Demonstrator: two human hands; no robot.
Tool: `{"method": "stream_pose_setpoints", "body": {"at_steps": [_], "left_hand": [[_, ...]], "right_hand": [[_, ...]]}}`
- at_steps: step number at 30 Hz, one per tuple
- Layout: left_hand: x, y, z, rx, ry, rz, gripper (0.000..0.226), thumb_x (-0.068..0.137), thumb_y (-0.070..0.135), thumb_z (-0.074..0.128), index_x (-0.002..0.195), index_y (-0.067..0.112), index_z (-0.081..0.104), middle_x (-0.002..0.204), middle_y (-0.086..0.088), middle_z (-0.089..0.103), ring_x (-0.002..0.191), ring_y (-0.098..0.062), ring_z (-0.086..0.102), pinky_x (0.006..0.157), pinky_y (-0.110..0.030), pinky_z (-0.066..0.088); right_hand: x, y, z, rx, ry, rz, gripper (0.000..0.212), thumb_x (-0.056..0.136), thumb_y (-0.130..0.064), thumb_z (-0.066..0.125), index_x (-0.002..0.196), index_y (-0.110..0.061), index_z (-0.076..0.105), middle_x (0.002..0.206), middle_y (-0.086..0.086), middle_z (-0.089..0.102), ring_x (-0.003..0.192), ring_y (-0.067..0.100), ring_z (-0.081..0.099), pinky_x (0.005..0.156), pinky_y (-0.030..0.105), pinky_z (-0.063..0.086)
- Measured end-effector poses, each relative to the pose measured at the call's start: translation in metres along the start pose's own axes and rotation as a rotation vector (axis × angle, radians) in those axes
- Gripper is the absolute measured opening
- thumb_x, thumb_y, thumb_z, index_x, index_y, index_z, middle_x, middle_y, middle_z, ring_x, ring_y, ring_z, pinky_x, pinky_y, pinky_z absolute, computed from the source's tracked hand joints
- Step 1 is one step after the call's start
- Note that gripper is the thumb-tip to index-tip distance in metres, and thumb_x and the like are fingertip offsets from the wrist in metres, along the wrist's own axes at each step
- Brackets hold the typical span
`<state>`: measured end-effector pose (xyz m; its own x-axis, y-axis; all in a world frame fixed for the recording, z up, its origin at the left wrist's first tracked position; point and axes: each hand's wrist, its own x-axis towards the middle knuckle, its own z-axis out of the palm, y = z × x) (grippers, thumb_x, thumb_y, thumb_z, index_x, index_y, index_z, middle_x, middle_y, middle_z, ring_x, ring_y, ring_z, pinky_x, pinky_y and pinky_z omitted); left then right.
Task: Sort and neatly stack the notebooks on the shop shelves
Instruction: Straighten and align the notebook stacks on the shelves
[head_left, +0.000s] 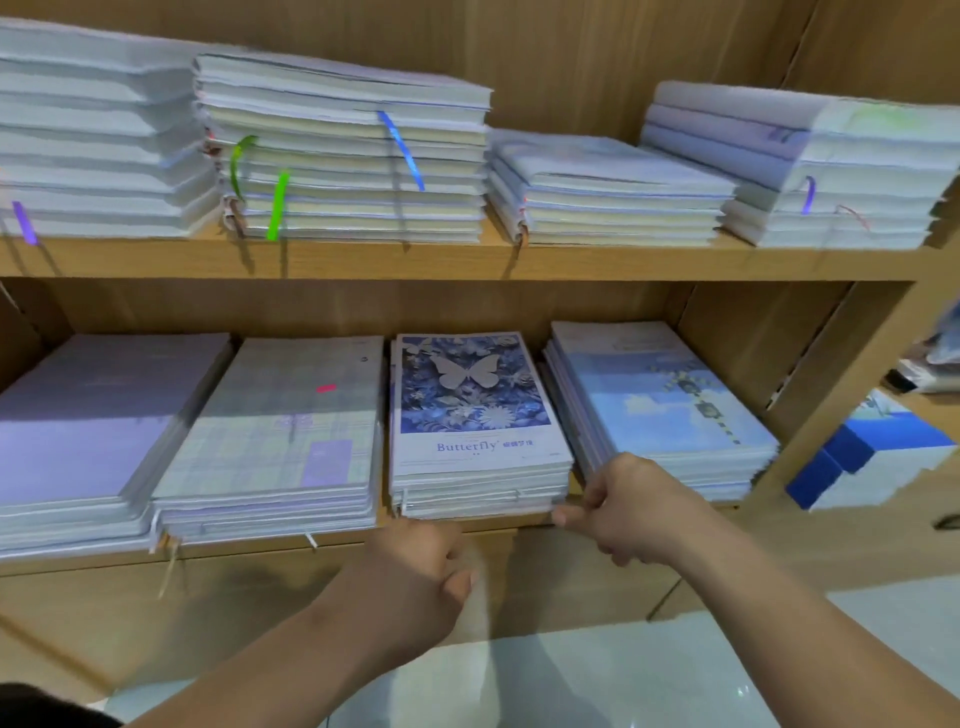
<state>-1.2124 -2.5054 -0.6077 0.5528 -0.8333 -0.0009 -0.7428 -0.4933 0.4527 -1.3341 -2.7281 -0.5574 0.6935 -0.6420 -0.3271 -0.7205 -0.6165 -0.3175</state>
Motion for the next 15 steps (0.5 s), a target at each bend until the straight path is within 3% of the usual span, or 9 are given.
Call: {"method": "stream_pose_setpoints", "body": {"at_steps": [3,6,8,10,12,15], "left_hand": [[0.021,0.039,0.020,-0.024,0.020,0.072,0.031,0.088,0.051,0.056,0.072,0.028,0.044,0.071,0.011,0.050,0.074,-0.011,0.046,0.064,-0.030,0.035],[0.044,0.073,0.040,-0.070,0.075,0.107,0.028,0.086,0.055,0.053,0.088,0.027,0.053,0.082,0.007,0.059,0.082,-0.015,0.055,0.065,-0.029,0.034],[0.062,0.089,0.050,-0.097,0.100,0.098,0.028,0.084,0.055,0.053,0.082,0.027,0.049,0.081,0.004,0.062,0.083,-0.020,0.060,0.063,-0.031,0.035],[0.082,0.100,0.056,-0.108,0.113,0.073,0.033,0.086,0.052,0.056,0.074,0.025,0.042,0.074,0.001,0.061,0.080,-0.025,0.062,0.060,-0.033,0.034],[0.099,0.107,0.062,-0.111,0.101,0.037,0.037,0.089,0.050,0.059,0.072,0.022,0.042,0.068,0.001,0.056,0.079,-0.029,0.062,0.059,-0.034,0.032],[0.116,0.113,0.073,-0.095,0.048,-0.042,0.037,0.091,0.053,0.059,0.076,0.022,0.046,0.077,0.000,0.060,0.086,-0.029,0.064,0.064,-0.033,0.041]], "right_hand": [[-0.005,0.018,-0.013,0.106,-0.009,-0.003,0.050,0.085,-0.058,0.072,0.071,-0.010,0.072,0.059,0.007,0.072,0.047,0.015,0.066,0.055,0.027,0.049],[-0.005,0.047,-0.025,0.192,0.040,0.059,0.051,0.085,-0.054,0.075,0.073,-0.004,0.074,0.063,0.011,0.073,0.055,0.023,0.071,0.049,0.027,0.050],[-0.006,0.076,-0.027,0.213,0.081,0.128,0.052,0.084,-0.054,0.075,0.069,-0.005,0.072,0.059,0.008,0.072,0.058,0.026,0.073,0.052,0.031,0.056],[-0.005,0.111,-0.028,0.271,0.181,0.208,0.044,0.081,-0.050,0.079,0.065,-0.012,0.068,0.056,0.000,0.070,0.053,0.022,0.069,0.050,0.029,0.055],[-0.003,0.143,-0.026,0.265,0.332,0.268,0.039,0.079,-0.046,0.083,0.063,-0.024,0.056,0.060,-0.009,0.060,0.052,0.010,0.058,0.045,0.023,0.043],[0.007,0.168,-0.008,0.328,0.382,0.256,0.036,0.079,-0.043,0.084,0.073,-0.027,0.052,0.074,-0.011,0.058,0.063,0.000,0.054,0.047,0.015,0.035]]}}
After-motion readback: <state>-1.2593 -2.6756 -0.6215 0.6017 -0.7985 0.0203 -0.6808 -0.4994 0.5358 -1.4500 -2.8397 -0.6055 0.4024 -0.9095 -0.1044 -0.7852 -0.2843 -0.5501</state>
